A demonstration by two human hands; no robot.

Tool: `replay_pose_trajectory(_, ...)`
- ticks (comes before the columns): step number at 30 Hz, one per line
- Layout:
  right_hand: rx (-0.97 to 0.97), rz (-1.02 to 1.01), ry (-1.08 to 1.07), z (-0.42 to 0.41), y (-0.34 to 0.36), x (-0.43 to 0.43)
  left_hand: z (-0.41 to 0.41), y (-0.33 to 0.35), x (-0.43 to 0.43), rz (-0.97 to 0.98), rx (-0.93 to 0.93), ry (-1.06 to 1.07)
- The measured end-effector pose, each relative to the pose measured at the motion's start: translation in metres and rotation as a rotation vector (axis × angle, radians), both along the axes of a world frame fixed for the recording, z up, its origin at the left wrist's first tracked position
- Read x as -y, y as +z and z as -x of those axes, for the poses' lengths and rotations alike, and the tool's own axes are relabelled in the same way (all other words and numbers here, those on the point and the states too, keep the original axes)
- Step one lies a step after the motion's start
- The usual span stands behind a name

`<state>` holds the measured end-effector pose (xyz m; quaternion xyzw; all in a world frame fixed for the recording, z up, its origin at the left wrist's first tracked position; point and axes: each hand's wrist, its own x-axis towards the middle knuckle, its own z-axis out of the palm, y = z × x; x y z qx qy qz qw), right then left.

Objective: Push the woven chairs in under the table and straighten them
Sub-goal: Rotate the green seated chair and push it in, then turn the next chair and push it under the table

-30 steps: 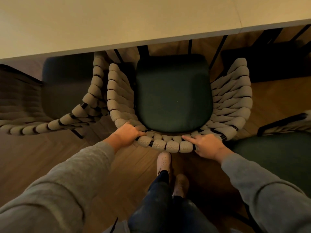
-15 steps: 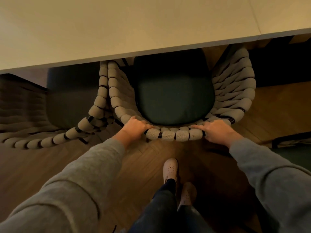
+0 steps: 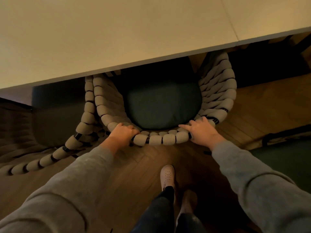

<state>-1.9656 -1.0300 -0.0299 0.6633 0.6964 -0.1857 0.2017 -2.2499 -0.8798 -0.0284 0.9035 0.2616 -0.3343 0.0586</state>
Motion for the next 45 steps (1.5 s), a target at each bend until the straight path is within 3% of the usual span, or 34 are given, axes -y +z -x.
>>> replay_pose_trajectory(5,-0.153,-0.215,-0.191,-0.015,0.021,0.039,0.000,0.020,0.002,0.192,0.093,0.114)
replay_pose_trajectory(9,-0.173,-0.434,-0.382,-0.062,0.036,0.097,-0.045,0.039,0.024,0.086,0.448,0.018)
replay_pose_trajectory(12,-0.098,-0.454,-0.467,-0.094,0.042,0.151,-0.099,0.051,0.059,0.030,0.682,-0.090)
replay_pose_trajectory(18,0.014,-0.396,-0.580,-0.147,0.048,0.293,-0.197,0.062,0.154,-0.013,0.835,-0.330)
replay_pose_trajectory(26,0.072,-0.318,-0.643,-0.217,0.042,0.513,-0.281,0.023,0.326,-0.066,0.658,-0.320)
replay_pose_trajectory(31,0.084,-0.061,-0.664,-0.265,0.052,0.634,-0.327,0.009,0.447,-0.013,0.538,-0.281)
replay_pose_trajectory(36,0.264,0.240,-0.612,-0.294,0.068,0.697,-0.374,0.019,0.529,0.055,0.502,-0.277)
replay_pose_trajectory(45,0.337,0.346,-0.573,-0.333,0.079,0.741,-0.457,0.024,0.627,0.194,0.450,-0.208)
